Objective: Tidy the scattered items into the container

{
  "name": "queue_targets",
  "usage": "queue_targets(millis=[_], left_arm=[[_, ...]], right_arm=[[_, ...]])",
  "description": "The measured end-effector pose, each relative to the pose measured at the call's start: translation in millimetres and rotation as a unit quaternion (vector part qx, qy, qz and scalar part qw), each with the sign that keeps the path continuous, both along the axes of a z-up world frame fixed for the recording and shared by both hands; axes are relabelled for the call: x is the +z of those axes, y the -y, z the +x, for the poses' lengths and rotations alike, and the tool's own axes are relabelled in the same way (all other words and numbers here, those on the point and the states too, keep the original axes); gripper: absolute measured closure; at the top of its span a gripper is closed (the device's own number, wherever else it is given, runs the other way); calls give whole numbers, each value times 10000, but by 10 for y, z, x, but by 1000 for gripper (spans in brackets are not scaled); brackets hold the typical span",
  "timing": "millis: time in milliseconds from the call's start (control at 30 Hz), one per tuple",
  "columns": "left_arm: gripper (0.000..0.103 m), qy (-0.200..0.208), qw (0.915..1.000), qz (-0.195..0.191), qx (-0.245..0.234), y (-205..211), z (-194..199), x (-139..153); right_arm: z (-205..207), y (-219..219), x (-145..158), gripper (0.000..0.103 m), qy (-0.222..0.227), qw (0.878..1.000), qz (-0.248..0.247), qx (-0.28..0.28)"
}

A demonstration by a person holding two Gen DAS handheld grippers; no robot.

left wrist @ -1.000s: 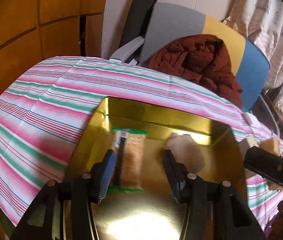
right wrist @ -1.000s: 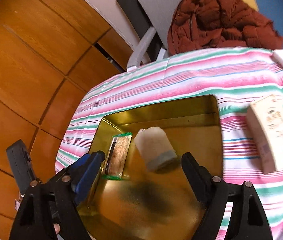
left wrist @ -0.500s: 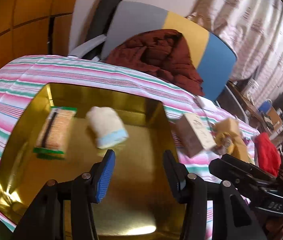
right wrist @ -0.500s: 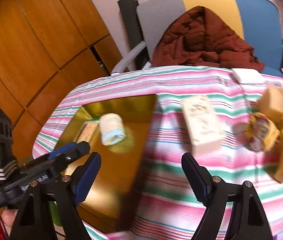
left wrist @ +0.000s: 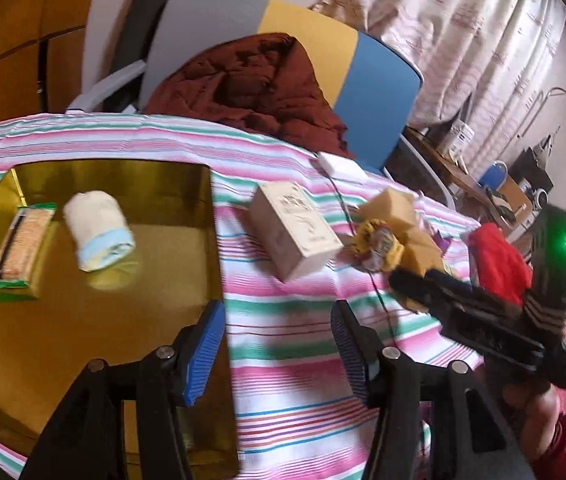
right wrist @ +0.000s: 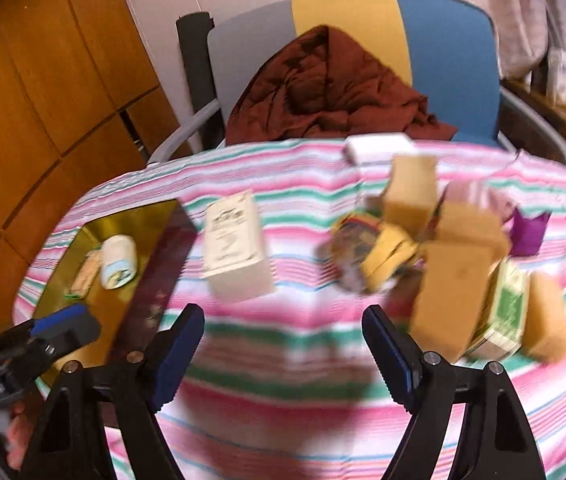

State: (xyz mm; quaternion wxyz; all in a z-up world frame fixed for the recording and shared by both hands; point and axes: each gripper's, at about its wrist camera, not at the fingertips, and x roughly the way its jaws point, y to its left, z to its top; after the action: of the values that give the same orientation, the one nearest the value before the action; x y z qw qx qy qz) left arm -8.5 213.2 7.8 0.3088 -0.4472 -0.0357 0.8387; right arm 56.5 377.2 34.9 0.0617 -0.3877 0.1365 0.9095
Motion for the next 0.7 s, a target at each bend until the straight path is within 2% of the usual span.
queue_targets(millis=[67,233,400,567,667,700], left_arm=[[47,40,10000,-58,-37,-83,14,-27],[47,148,9997,-177,-40,-258,16,-64],[47,230,9996,-187,-32,-397,-13,-92],[47,170,9993,-339,18,-528,-89,-141],[47,296,9989,-346,71,-602,-170,-195],[47,329,9989,-327,77,-621,-190,-207]], right_arm=[[-38,-78,7,21,31,9993,354,-64],[-220,-221,-6,21,-105,9965,826,119],[-484,-255,-126,22,217,9911,1309,131],[-594,-346,-274,26,421,9920,1188,109],[-642,-387,-359,38,596,9907,1219,70],[-650,-390,-384,53,657,9904,1213,57]])
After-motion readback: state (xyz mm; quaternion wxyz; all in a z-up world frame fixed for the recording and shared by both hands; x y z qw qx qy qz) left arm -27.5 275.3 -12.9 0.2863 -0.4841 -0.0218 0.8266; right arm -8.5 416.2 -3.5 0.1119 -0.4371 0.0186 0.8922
